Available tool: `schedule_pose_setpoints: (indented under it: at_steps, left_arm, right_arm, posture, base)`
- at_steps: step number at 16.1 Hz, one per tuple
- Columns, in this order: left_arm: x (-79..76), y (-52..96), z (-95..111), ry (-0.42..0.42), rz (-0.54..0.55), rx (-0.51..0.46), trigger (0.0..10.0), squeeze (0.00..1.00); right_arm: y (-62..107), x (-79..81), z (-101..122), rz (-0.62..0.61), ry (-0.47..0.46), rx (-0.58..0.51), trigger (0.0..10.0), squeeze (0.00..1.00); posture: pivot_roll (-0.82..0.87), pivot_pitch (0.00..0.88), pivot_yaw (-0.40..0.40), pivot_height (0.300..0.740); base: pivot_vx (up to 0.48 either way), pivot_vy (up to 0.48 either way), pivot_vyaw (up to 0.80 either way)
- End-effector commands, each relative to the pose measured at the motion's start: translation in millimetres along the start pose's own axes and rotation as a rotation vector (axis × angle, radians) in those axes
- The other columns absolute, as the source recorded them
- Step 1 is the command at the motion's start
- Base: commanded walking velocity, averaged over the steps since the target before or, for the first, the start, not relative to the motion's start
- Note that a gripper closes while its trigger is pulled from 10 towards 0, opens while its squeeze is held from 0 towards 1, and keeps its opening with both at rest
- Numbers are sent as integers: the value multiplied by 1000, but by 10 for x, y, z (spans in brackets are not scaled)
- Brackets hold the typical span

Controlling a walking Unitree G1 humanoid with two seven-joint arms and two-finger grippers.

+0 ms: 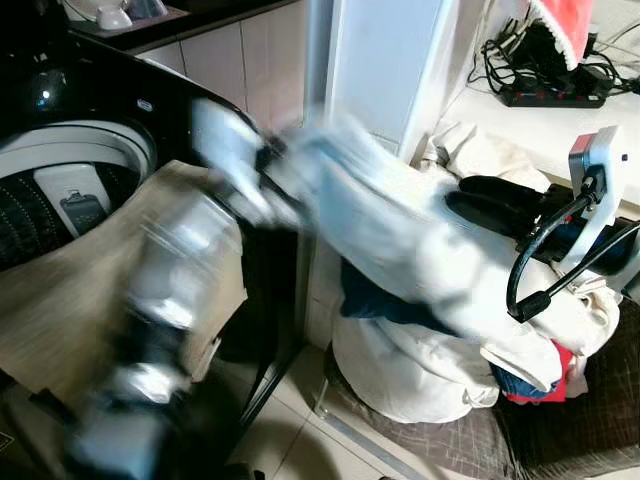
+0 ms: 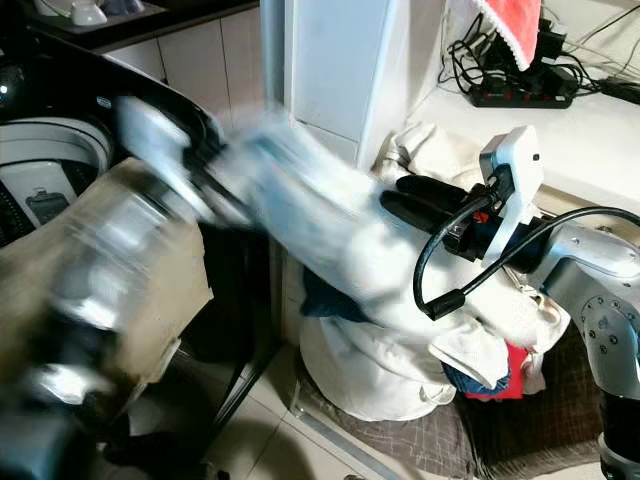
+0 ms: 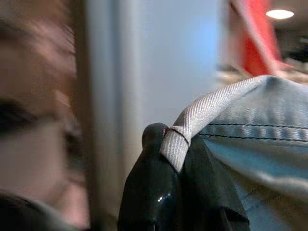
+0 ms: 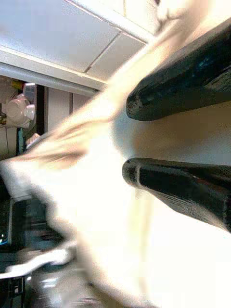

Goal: Clothes washing

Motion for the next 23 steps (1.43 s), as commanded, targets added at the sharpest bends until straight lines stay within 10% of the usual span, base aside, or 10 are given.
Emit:
schedule_pose_setpoints:
  at_steps: [1, 5, 9, 12, 14, 15, 16, 19, 20, 23]
  left_arm:
    - [221, -31, 306, -49, 87, -100, 0, 0]
    - [1613, 215, 1753, -603, 616, -229, 0, 0]
    - [1761, 311, 2295, -1093, 758, -217, 0, 0]
    - [1878, 153, 1760, -1116, 755, -33, 0, 0]
    - [1843, 32, 610, -865, 530, 435, 0, 0]
    - [1784, 134, 171, -738, 472, 626, 1686, 0]
    - [1749, 238, -70, -645, 480, 724, 10000, 0]
    - [1622, 410, -427, -540, 363, 911, 10000, 0]
    - [1638, 413, -407, -531, 351, 927, 10000, 1000]
    - [1841, 428, -159, -622, 406, 933, 10000, 1000]
  right_arm:
    - [-9, 41, 34, 5, 26, -11, 10000, 0]
    - [-217, 304, 127, 103, 35, -62, 10000, 0]
    - [-322, 433, 158, 153, 43, -83, 10000, 0]
    - [-361, 455, 145, 150, 45, -83, 10000, 0]
    - [-385, 512, 97, 165, 52, -59, 10000, 0]
    - [-387, 547, 71, 174, 58, -45, 10000, 0]
    - [-386, 575, 55, 181, 59, -38, 10000, 0]
    - [-351, 629, -4, 195, 64, -8, 10000, 0]
    - [-338, 633, -14, 194, 62, -4, 10000, 0]
    - [-346, 605, -34, 185, 59, 1, 10000, 0]
  posture:
    - [-72, 2, -35, 740]
    - [-61, 3, -42, 740]
    - [-51, 0, -48, 740]
    - [-52, 0, -49, 740]
    - [-65, 0, -43, 740]
    - [-67, 0, -39, 740]
    - [-76, 1, -34, 740]
    - [-86, 2, -23, 740]
    - [-85, 2, -25, 740]
    - [-72, 0, -37, 740]
  base:
    - [0, 0, 0]
    - [0, 0, 0]
    - [0, 0, 0]
    - [0, 0, 0]
    - [0, 0, 0]
    - [0, 0, 0]
    - [0, 0, 0]
    - [0, 0, 0]
    - [0, 0, 0]
    - [0, 0, 0]
Point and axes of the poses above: a point about 5 cm out from each wrist's last joint towards the gripper, its own y axis pointing back from the gripper into the wrist, its own z axis along the axis of the wrist's last joint, x = y × z, the point moved 4 cm from there along -y, pointing out of the wrist towards the gripper, and after that the axes turned 13 degrees about -y, right-handed, at the moved point
